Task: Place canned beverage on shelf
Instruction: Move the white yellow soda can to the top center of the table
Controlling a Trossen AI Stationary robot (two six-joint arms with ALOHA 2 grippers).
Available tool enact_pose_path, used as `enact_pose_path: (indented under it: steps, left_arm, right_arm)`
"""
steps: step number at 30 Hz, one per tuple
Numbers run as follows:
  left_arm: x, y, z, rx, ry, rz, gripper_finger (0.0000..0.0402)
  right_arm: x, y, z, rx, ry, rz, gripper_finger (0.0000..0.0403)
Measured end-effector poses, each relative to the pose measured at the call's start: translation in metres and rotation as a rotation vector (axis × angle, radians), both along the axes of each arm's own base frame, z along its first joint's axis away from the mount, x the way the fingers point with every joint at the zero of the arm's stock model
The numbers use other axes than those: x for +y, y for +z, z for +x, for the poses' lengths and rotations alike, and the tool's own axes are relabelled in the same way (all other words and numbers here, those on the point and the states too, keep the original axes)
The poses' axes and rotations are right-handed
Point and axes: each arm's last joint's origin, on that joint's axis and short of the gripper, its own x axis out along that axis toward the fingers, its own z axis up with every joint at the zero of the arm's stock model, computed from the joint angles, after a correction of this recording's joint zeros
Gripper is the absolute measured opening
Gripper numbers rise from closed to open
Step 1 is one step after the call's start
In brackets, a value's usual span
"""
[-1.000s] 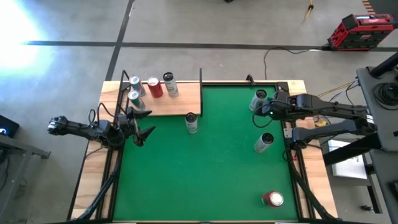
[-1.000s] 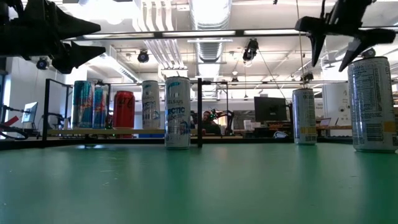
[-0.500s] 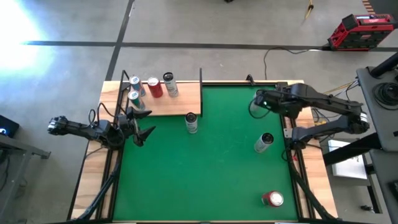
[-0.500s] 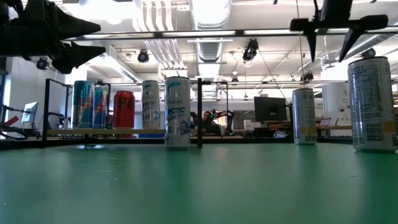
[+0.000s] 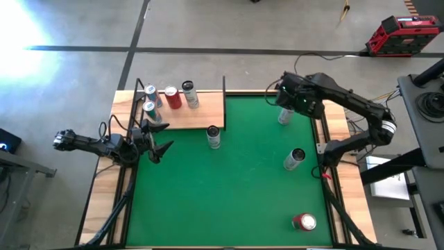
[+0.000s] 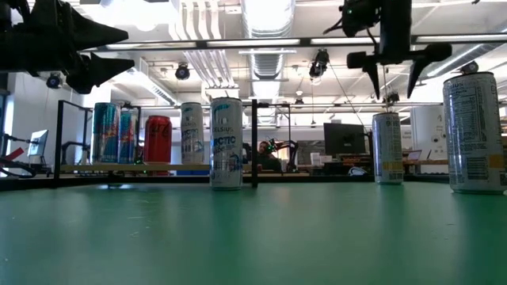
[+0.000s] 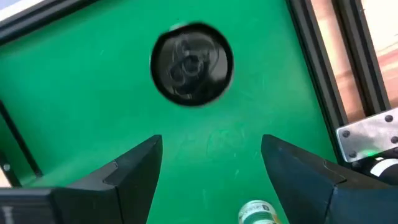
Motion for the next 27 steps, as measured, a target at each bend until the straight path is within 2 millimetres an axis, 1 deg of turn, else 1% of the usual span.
enact_pose_path:
  steps: [4, 10, 14, 19, 27]
  left_arm:
    - [0.000, 0.000, 0.000, 0.000, 0.000, 0.000, 0.0375]
    - [0.000, 0.000, 0.000, 0.000, 0.000, 0.000, 0.0375]
    - [0.000, 0.000, 0.000, 0.000, 0.000, 0.000, 0.0375]
    - [0.000, 0.000, 0.000, 0.000, 0.000, 0.000, 0.0375]
    - [0.000, 0.000, 0.000, 0.000, 0.000, 0.000, 0.0375]
  right_arm:
    - [-0.009, -0.001, 0.005, 0.016, -0.011, 0.011, 0.0277]
    - [-0.012, -0.004, 0.009, 0.025, -0.011, 0.005, 0.0335]
    - [-0.015, -0.003, 0.007, 0.026, -0.030, -0.016, 0.0366]
    - [-0.021, -0.006, 0.005, 0.031, -0.067, -0.020, 0.0372]
    - [-0.043, -0.025, 0.012, 0.067, -0.114, 0.011, 0.0372]
